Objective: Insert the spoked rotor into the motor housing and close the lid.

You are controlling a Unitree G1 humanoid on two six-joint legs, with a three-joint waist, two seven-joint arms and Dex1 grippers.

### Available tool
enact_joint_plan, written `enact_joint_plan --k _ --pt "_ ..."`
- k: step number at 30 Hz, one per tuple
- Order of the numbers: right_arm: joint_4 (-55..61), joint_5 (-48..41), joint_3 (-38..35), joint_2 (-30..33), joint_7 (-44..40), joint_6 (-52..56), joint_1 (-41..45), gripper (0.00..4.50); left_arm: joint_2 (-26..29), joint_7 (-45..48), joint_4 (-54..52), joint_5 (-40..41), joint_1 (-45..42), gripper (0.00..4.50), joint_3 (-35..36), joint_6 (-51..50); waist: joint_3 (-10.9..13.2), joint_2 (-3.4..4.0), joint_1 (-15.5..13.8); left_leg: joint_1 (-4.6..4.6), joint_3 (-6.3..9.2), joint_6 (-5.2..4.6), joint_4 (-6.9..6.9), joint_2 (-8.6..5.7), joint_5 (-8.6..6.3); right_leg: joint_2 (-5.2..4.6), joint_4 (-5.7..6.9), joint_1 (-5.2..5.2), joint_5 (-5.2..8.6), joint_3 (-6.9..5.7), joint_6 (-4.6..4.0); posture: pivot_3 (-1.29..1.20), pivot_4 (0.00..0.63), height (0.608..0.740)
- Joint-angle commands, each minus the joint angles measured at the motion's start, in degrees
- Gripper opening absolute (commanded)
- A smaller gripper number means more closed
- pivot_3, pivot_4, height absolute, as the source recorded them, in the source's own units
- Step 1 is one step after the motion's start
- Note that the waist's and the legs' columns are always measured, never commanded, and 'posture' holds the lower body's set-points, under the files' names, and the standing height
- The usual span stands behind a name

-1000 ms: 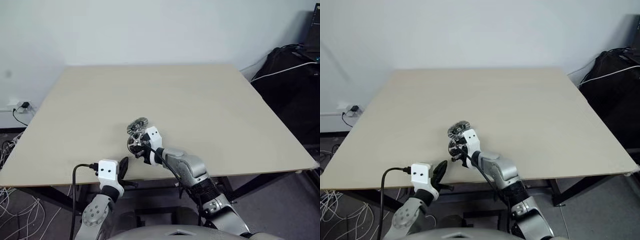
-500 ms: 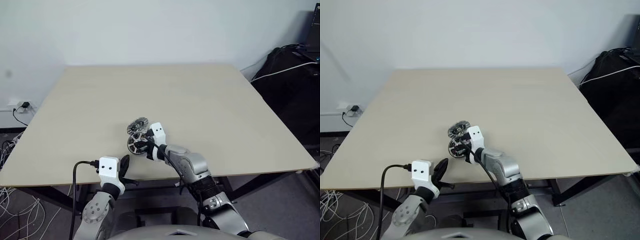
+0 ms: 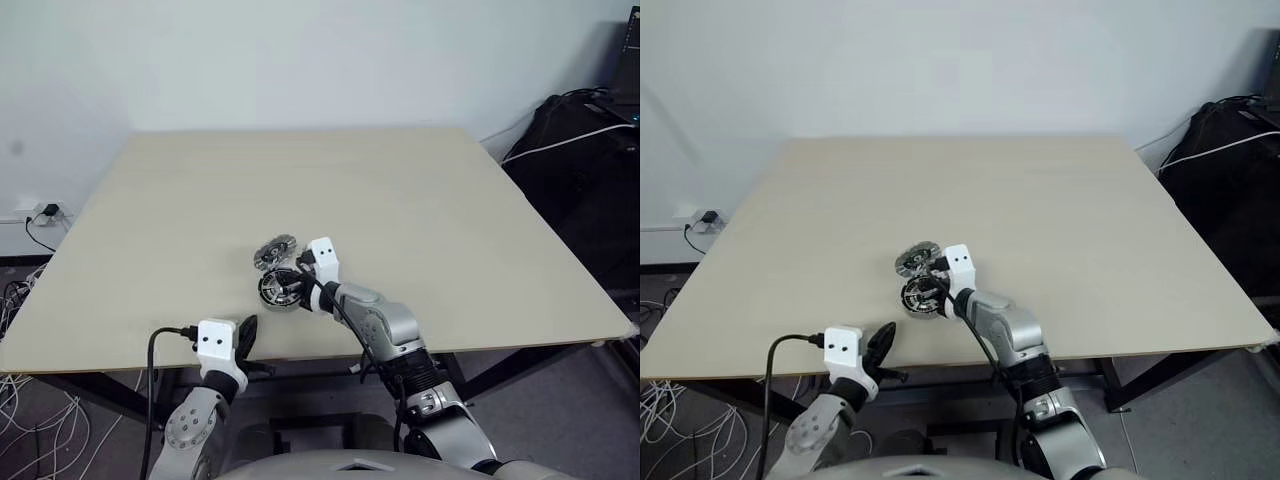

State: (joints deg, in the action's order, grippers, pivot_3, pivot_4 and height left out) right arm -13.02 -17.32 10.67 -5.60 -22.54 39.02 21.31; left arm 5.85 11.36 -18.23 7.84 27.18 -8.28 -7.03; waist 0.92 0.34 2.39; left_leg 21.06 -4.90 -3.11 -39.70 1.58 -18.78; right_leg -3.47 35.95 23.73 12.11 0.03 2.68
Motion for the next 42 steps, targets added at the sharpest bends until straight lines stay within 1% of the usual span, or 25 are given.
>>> enact_joint_plan --k 1,5,7,9,11,13,15,26,32,37,42 --pt "1.7 -0.4 -0.7 -0.7 -0.1 -1.1 1.1 0.01 -0.1 0.5 -0.7 0.2 -0.4 0.00 0.3 2.1 0.0 0.00 0.0 0.00 0.00 0.00 0.00 0.00 0.00 0.00 0.00 0.00 0.00 0.00 0.00 0.00 0.000 0.740" --pt "3.4 -0.9 -0.9 -0.5 -0.7 -1.4 0.3 0.01 0.0 0.7 -0.9 0.1 0.1 0.00 0.1 2.4 0.0 0.00 0.0 0.00 0.00 0.00 0.00 0.00 0.00 0.00 0.00 0.00 0.00 0.00 0.00 0.00 0.000 0.740" --pt "5.6 -0.3 -0.1 0.0 -1.3 -3.6 -0.6 0.01 0.1 0.7 -1.2 -0.2 0.3 0.00 0.1 3.0 0.0 0.00 0.0 0.00 0.00 0.00 0.00 0.01 0.00 0.00 0.00 0.00 0.00 0.00 0.00 0.00 0.000 0.740" --pt "7.3 1.8 1.5 0.8 -1.2 -7.5 -1.6 0.01 0.1 0.5 -1.4 -0.5 0.4 0.00 0.1 3.5 0.0 0.00 -0.1 0.01 0.01 -0.01 0.00 0.01 -0.01 0.00 -0.01 0.00 0.00 0.00 0.00 0.00 0.000 0.740" --pt "7.2 8.3 6.8 3.8 -1.1 -13.2 -2.0 0.01 0.0 0.2 -1.8 -0.8 0.4 0.00 0.0 3.8 0.0 0.01 0.0 0.00 0.01 -0.01 0.00 0.01 -0.01 0.00 -0.01 0.00 0.00 0.00 0.00 0.00 0.000 0.740" --pt "5.8 11.6 9.9 4.9 -0.8 -15.7 -2.1 0.01 -0.1 0.1 -2.0 -1.0 0.4 0.00 -0.2 3.9 0.0 -0.01 0.1 -0.06 -0.02 -0.01 0.00 -0.01 -0.01 -0.01 -0.01 -0.05 0.00 0.01 0.00 0.00 0.000 0.740" --pt "3.8 12.8 11.0 4.6 -0.5 -16.6 -1.5 0.01 -0.1 -0.1 -2.3 -1.2 0.2 0.00 -0.4 3.7 0.0 -0.01 0.2 -0.11 -0.03 0.01 0.00 -0.02 0.01 0.01 0.01 -0.07 0.00 0.01 0.00 0.00 0.000 0.740" --pt "-9.9 14.6 8.3 0.7 0.5 -20.3 6.2 0.01 -0.3 -1.1 -5.2 -1.4 0.6 0.00 -1.1 1.3 0.0 -0.02 0.2 -0.16 0.00 0.08 0.00 0.04 0.05 0.06 0.07 -0.10 -0.01 0.01 -0.02 0.00 0.000 0.740" --pt "-15.4 15.1 7.9 0.5 -0.5 -19.5 6.3 0.01 -0.4 -2.0 -6.3 -1.2 1.3 0.00 -1.4 0.7 0.0 -0.01 0.2 -0.11 -0.01 0.08 0.01 0.03 0.05 0.05 0.05 -0.07 -0.01 0.02 -0.03 0.00 0.000 0.740" --pt "-15.3 16.2 8.8 1.2 -0.7 -17.6 4.5 0.01 -0.6 -2.1 -5.9 -0.8 1.4 0.00 -1.1 0.7 -0.1 0.03 0.3 -0.17 0.00 0.08 0.02 0.04 0.05 0.05 0.06 -0.11 0.00 0.02 -0.03 0.00 0.000 0.740" --pt "-10.3 15.3 7.8 1.7 -1.6 -16.1 3.5 0.01 -0.4 -1.5 -4.7 -0.5 0.5 0.00 -1.0 0.7 -0.1 0.04 0.3 -0.25 0.00 0.08 0.01 0.07 0.05 0.03 0.07 -0.20 0.00 0.02 -0.03 0.00 0.000 0.740"
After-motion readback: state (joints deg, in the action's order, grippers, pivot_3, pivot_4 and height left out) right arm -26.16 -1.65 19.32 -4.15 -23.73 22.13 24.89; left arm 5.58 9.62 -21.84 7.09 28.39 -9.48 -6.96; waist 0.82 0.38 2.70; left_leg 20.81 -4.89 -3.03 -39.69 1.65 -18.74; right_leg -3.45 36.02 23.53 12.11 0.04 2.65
